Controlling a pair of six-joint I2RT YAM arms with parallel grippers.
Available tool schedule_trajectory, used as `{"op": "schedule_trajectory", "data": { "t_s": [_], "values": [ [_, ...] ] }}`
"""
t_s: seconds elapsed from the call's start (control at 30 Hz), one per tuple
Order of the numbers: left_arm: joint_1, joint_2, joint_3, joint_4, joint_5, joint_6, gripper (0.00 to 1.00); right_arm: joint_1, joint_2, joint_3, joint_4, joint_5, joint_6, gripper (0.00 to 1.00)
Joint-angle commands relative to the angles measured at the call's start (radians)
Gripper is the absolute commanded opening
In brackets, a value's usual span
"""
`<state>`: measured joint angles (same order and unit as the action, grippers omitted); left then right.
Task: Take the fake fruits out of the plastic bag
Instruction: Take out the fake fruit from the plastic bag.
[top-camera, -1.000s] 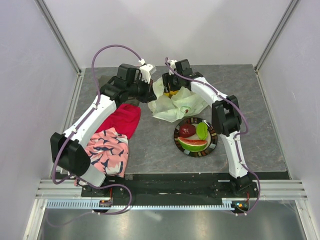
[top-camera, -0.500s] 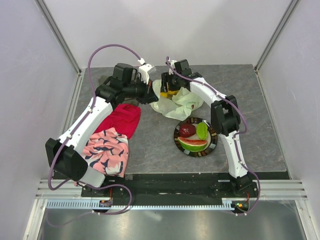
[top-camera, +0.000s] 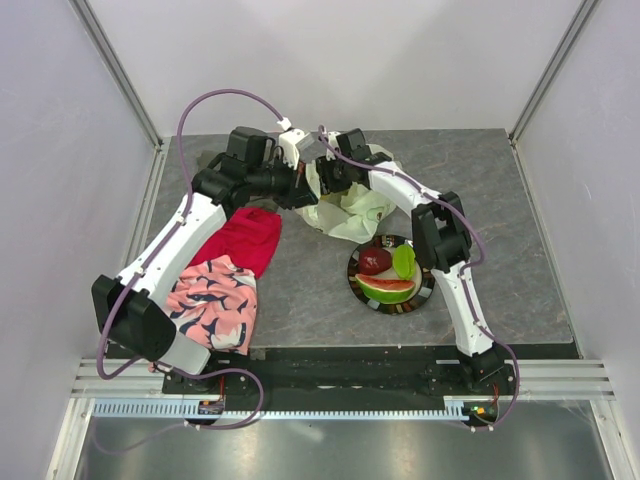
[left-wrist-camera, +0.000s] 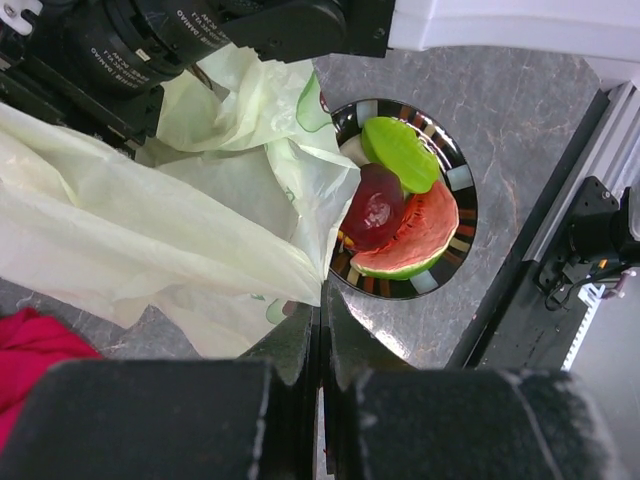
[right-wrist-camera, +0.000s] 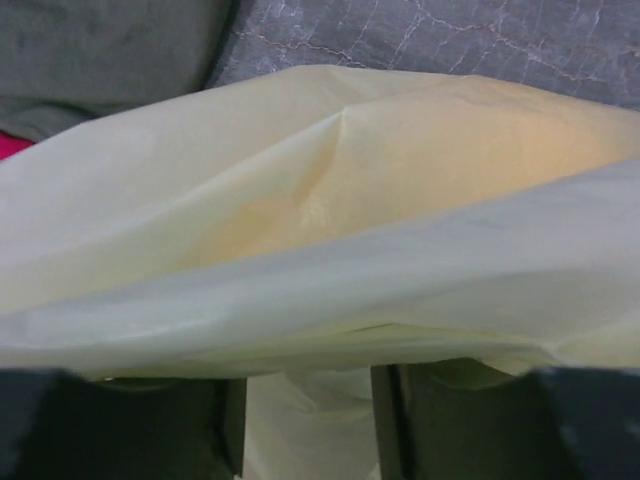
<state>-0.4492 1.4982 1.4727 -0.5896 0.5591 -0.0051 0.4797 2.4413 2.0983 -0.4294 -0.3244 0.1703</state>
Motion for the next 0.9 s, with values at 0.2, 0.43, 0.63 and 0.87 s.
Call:
{"op": "schedule_trajectory", "data": {
  "t_s": [0.2,0.43,0.63,0.87],
  "values": [
    [0.036,0.097,0.049,0.06,-0.096,-0.029,0.02,-0.079,-0.287,-0.052,-0.093,-0.166,-0.161,0.37],
    [0.112,0.192,0.153,0.102,-0.094,-0.087,0.02,-0.115,-0.464,-0.214,-0.325,-0.357,-0.471,0.39],
    [0.121,0.235,0.205,0.114,-0.111,-0.072,0.02,-0.171,-0.623,-0.345,-0.33,-0.447,-0.532,0.39],
    [0.118,0.249,0.195,0.126,-0.071,-0.082,0.02,-0.208,-0.763,-0.5,-0.043,-0.551,-0.282,0.38]
  ]
}}
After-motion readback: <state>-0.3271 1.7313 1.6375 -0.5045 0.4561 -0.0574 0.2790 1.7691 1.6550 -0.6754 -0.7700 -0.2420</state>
